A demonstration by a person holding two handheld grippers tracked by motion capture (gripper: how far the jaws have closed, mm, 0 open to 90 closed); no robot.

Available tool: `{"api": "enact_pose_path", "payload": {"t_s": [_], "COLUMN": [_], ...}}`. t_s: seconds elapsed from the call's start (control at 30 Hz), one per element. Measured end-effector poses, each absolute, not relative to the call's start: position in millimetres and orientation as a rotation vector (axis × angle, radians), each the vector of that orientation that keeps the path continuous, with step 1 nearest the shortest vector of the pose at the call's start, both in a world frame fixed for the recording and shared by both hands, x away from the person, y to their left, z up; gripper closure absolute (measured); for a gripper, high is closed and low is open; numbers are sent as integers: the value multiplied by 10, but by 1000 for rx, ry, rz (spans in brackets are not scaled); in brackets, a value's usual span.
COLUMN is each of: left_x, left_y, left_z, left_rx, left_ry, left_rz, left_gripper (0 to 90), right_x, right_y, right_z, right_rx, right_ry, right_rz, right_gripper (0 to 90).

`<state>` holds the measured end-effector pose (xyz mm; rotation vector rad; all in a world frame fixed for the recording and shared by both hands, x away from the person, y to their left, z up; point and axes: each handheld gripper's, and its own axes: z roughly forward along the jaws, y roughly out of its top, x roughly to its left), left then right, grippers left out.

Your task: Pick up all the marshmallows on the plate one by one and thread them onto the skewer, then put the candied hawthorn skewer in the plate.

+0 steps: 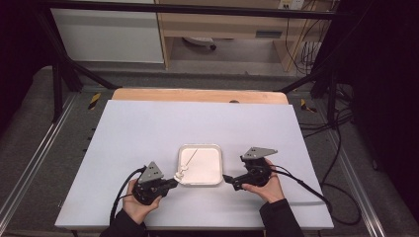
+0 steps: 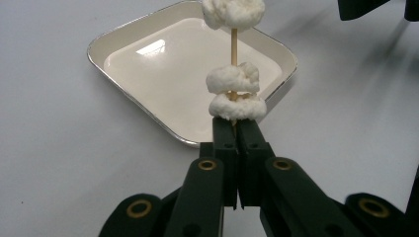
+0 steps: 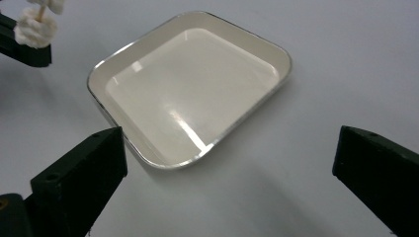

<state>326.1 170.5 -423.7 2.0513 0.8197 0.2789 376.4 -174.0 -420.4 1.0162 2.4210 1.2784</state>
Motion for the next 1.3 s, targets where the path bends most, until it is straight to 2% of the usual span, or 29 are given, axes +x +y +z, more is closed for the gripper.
{"api": "enact_pose_path", "payload": {"t_s": [0.63,1.3], "left_x": [3377,3682], "left_y": [1564,1324], "left_z": [-4076,-4009], "left_rx": [2106,2152], "left_ry": [865,957], "left_rz": [279,272], "left_gripper": [884,884], "right_x": [3647,3590], "right_y": [-2358,-2489], "right_z": [-4486,-4500], "right_rx": [1078,1109], "right_ry": [2390,2369], "right_rz": [1221,1221], "right_gripper": [7,7]}}
